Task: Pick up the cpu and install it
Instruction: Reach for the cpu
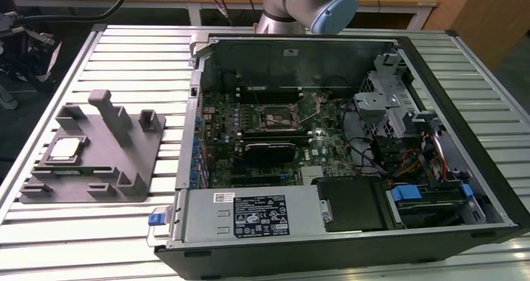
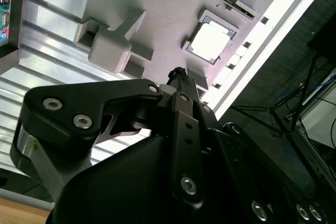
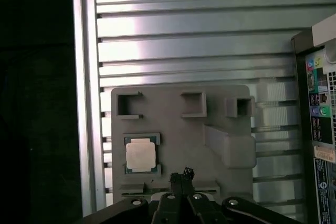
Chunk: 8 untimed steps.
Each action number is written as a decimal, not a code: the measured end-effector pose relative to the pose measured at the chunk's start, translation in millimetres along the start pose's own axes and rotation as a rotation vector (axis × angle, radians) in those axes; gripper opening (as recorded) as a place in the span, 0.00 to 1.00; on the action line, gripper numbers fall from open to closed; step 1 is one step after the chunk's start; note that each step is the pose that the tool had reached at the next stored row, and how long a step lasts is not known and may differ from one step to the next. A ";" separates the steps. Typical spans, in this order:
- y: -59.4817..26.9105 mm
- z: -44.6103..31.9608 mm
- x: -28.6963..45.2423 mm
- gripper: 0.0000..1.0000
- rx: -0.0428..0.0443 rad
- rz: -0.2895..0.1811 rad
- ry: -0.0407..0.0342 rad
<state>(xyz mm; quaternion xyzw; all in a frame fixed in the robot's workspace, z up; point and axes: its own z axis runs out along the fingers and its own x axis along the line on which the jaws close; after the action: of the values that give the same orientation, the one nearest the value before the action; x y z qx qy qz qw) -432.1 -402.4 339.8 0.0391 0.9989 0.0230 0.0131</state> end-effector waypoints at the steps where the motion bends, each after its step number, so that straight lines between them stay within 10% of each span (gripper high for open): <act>1: -0.3 1.8 1.4 0.11 0.0000 0.000 0.0000; 8: -3.0 14.1 8.5 0.11 0.0002 0.000 0.0008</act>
<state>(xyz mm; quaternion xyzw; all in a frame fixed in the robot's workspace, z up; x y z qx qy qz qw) -440.4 -404.1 325.3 0.0390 0.9989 0.0230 0.0127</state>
